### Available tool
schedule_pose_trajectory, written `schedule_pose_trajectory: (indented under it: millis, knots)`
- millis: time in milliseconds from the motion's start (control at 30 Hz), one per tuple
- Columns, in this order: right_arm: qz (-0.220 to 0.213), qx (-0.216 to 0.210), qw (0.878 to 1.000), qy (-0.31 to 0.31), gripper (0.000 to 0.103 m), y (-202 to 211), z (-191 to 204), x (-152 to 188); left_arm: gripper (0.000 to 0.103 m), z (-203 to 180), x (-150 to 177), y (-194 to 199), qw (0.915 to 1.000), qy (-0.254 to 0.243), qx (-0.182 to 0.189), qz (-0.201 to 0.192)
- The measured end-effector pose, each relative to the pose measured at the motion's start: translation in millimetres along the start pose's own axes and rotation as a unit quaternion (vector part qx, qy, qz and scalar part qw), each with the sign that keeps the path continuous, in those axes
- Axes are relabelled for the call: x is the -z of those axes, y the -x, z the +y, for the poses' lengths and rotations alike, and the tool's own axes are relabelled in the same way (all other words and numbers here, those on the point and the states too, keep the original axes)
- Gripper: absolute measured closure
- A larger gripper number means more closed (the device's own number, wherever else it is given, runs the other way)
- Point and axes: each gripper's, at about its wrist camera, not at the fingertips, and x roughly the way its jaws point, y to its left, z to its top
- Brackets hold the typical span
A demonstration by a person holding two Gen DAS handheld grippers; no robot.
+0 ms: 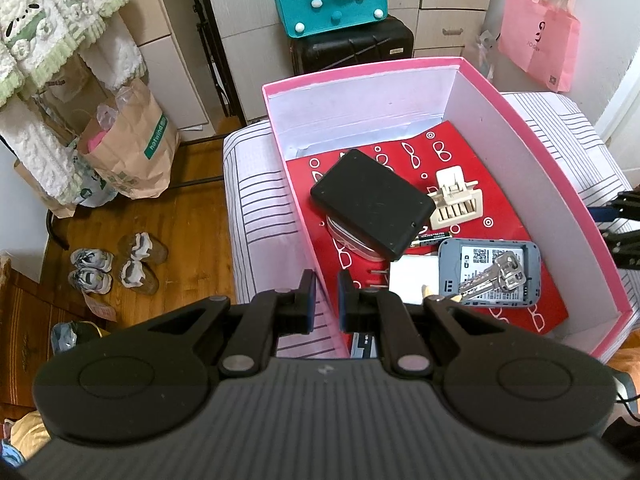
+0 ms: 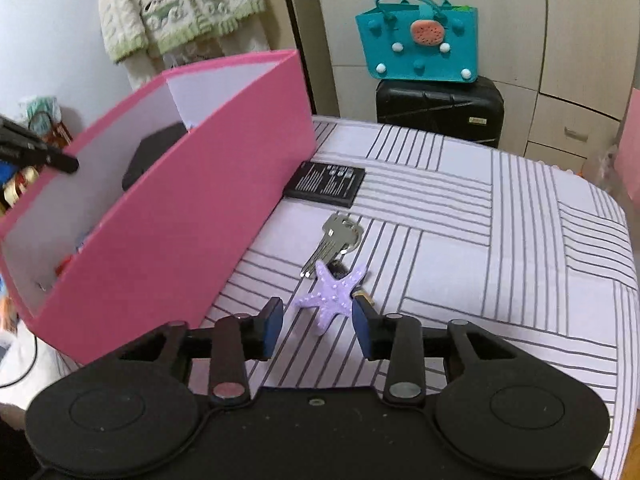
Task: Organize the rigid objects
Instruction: 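Grasp the purple starfish toy with the right gripper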
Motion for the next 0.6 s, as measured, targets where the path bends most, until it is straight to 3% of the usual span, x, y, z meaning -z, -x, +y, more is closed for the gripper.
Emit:
schedule_pose_trajectory:
  millis: [200,600]
  knots:
    - [-0.004,0.017,1.0,0.012,0.058,-12.0,1.3,-0.9,0.093,0.9,1.0,-0.9,1.0,0.002,0.004,0.0]
    - [-0.034,0.04,0.999,0.012,0.04,-30.1,-2.3,-7.2,0.093,1.2,2.4,-1.0,0.9999,0.013,0.008,0.001]
